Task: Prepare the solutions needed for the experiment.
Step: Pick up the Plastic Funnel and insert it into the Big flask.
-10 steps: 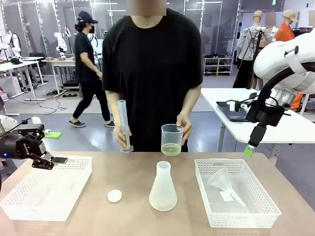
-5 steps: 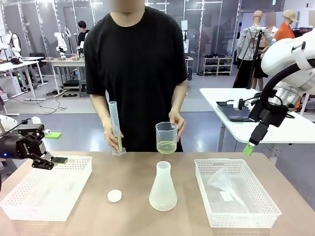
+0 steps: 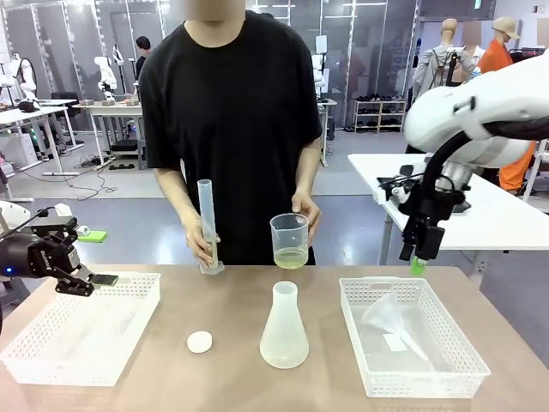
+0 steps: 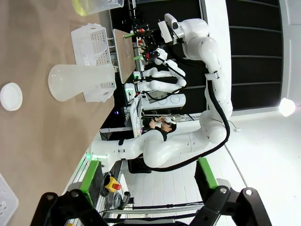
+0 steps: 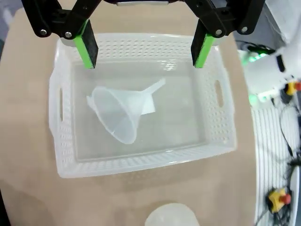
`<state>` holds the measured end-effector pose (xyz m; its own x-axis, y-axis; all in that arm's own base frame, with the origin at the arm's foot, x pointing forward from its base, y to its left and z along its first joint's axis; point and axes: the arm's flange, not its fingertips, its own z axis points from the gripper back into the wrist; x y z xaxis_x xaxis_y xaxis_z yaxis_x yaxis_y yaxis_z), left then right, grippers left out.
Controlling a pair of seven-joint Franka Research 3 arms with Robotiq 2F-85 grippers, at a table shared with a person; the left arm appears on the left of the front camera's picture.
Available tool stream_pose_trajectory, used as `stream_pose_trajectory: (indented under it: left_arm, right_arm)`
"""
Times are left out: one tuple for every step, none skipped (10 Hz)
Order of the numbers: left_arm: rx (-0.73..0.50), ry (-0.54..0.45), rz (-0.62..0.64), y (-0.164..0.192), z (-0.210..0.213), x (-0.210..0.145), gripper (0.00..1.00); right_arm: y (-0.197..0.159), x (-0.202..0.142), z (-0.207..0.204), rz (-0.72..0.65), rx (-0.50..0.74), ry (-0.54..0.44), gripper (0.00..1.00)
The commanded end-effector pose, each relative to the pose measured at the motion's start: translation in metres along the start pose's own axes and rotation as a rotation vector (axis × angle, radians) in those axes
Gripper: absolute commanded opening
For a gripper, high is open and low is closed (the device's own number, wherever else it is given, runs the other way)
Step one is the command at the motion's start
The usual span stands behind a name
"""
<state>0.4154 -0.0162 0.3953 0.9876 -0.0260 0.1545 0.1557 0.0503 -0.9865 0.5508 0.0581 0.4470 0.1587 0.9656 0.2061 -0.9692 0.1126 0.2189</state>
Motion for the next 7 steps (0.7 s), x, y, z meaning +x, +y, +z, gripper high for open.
stream_pose_trajectory:
  left_arm:
    - [-0.001,0.0,0.006,-0.002,0.0,0.0,1.0]
    - [-0.001,0.0,0.006,-0.002,0.0,0.0,1.0]
    - [-0.001,0.0,0.006,-0.002,0.0,0.0,1.0]
    - [-0.001,0.0,0.006,-0.002,0.0,0.0,1.0]
    - [-0.001,0.0,0.006,-0.002,0.0,0.0,1.0]
    - [-0.001,0.0,0.006,-0.002,0.0,0.0,1.0]
    - [-0.001,0.0,0.006,-0.002,0.0,0.0,1.0]
  right_arm:
    - [-0.019,0.004,-0.009,0.113,-0.019,0.057,1.0]
    - [-0.028,0.011,-0.017,0.145,-0.007,0.087,1.0]
    - [-0.033,0.015,-0.021,0.162,0.013,0.117,1.0]
    - [-0.036,0.019,-0.025,0.204,0.03,0.143,1.0]
    - [-0.037,0.023,-0.027,0.23,0.036,0.158,1.0]
    - [-0.038,0.028,-0.031,0.267,0.04,0.177,1.0]
    - [-0.04,0.031,-0.035,0.282,0.046,0.186,1.0]
